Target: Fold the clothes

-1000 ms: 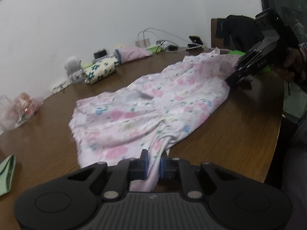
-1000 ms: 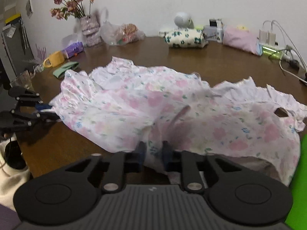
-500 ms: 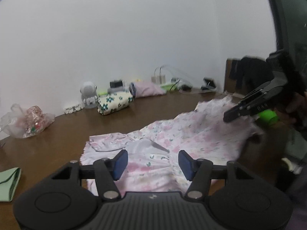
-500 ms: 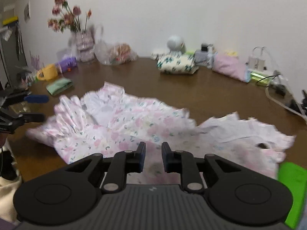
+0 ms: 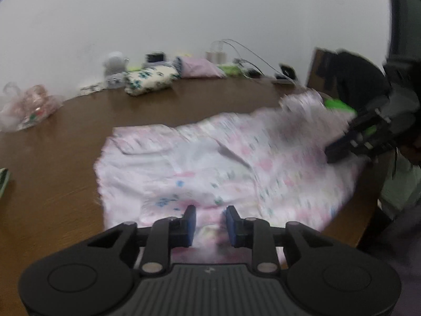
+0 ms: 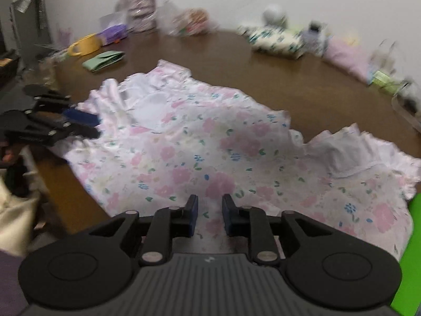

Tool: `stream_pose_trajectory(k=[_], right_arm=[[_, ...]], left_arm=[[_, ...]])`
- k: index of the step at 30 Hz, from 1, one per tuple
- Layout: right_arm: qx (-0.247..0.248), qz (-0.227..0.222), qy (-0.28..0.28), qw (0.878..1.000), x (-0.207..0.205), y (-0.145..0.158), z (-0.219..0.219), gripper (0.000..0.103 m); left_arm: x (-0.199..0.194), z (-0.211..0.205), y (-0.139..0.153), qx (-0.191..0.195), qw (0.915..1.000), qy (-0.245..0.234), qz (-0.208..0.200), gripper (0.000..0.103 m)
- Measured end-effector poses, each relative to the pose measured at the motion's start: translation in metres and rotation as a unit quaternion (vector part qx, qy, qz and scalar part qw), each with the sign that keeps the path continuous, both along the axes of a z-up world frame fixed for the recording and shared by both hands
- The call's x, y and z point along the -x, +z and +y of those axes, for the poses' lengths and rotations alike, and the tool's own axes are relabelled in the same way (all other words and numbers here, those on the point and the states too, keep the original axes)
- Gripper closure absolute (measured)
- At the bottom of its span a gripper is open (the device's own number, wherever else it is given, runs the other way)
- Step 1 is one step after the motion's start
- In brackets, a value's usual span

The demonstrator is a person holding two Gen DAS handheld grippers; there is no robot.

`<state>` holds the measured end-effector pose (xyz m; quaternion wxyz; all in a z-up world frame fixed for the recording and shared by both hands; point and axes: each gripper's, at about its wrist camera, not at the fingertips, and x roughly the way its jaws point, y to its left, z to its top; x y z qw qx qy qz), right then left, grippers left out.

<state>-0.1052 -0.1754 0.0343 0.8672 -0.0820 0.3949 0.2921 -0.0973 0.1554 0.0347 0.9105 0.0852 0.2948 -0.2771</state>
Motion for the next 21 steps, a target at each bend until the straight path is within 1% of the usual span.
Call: stream_pose_trajectory(k=[1, 2, 3, 4, 5, 6, 7, 8, 9, 10, 12, 14, 15, 16, 17, 18, 19, 21], right_arm=[[-0.005, -0.012, 0.01, 1.0, -0.003, 0.014, -0.003, 0.06], [-0.002, -0.035, 0.017, 0.999, -0.008, 0.029, -0.004, 0.053], [0.01, -0.059, 0.025, 0.998, -0.02, 0.041, -0.004, 0.044], [0.025, -0.079, 0.033, 0.996, -0.033, 0.052, -0.003, 0.038], [0.036, -0.078, 0.042, 0.995, -0.053, 0.056, -0.001, 0.037], [0.045, -0.066, 0.05, 0.996, -0.077, 0.057, 0.002, 0.037], [0.052, -0.043, 0.052, 0.996, -0.102, 0.053, 0.006, 0.038], [0.058, -0.011, 0.049, 0.997, -0.128, 0.045, 0.009, 0.041], [0.063, 0.013, 0.044, 0.997, -0.146, 0.037, 0.011, 0.05], [0.068, 0.033, 0.037, 0.996, -0.16, 0.028, 0.013, 0.056], [0.072, 0.055, 0.025, 0.996, -0.171, 0.013, 0.013, 0.062], [0.063, 0.068, 0.027, 0.995, -0.17, 0.004, 0.01, 0.066], [0.057, 0.075, 0.024, 0.995, -0.169, 0.0, 0.008, 0.07], [0.057, 0.076, 0.018, 0.995, -0.167, -0.003, 0.008, 0.077], [0.062, 0.066, 0.006, 0.996, -0.163, -0.005, 0.009, 0.083], [0.07, 0.05, -0.009, 0.996, -0.158, -0.006, 0.012, 0.088], [0.077, 0.039, -0.021, 0.996, -0.151, -0.007, 0.017, 0.093], [0.093, 0.022, -0.034, 0.995, -0.136, -0.007, 0.025, 0.099]], left_arm=[[-0.006, 0.003, 0.014, 0.013, 0.9997, 0.016, -0.016, 0.047], [-0.016, 0.003, 0.028, 0.019, 0.9987, 0.033, -0.033, 0.036], [-0.027, 0.002, 0.042, 0.021, 0.9971, 0.052, -0.051, 0.022], [-0.044, -0.004, 0.048, 0.012, 0.9961, 0.064, -0.059, 0.02], [-0.062, -0.011, 0.051, -0.001, 0.9952, 0.074, -0.064, 0.02], [-0.081, -0.018, 0.054, -0.015, 0.994, 0.084, -0.068, 0.02], [-0.098, -0.026, 0.051, -0.027, 0.9941, 0.091, -0.054, 0.02], [-0.12, -0.034, 0.041, -0.038, 0.9942, 0.098, -0.024, 0.021], [-0.138, -0.038, 0.031, -0.044, 0.9932, 0.108, 0.003, 0.023], [-0.148, -0.038, 0.022, -0.045, 0.9917, 0.119, 0.019, 0.029], [-0.163, -0.034, 0.006, -0.043, 0.9877, 0.144, 0.043, 0.034], [-0.165, -0.026, -0.003, -0.023, 0.9882, 0.138, 0.061, 0.034], [-0.166, -0.025, -0.006, -0.017, 0.9885, 0.134, 0.069, 0.034], [-0.167, -0.025, -0.008, -0.013, 0.9885, 0.129, 0.077, 0.041], [-0.165, -0.022, -0.01, -0.01, 0.9885, 0.125, 0.084, 0.05], [-0.164, -0.021, -0.013, -0.009, 0.9888, 0.118, 0.091, 0.077], [-0.164, -0.02, -0.015, -0.01, 0.9889, 0.115, 0.093, 0.102], [-0.162, -0.017, -0.017, -0.009, 0.9895, 0.111, 0.091, 0.102]])
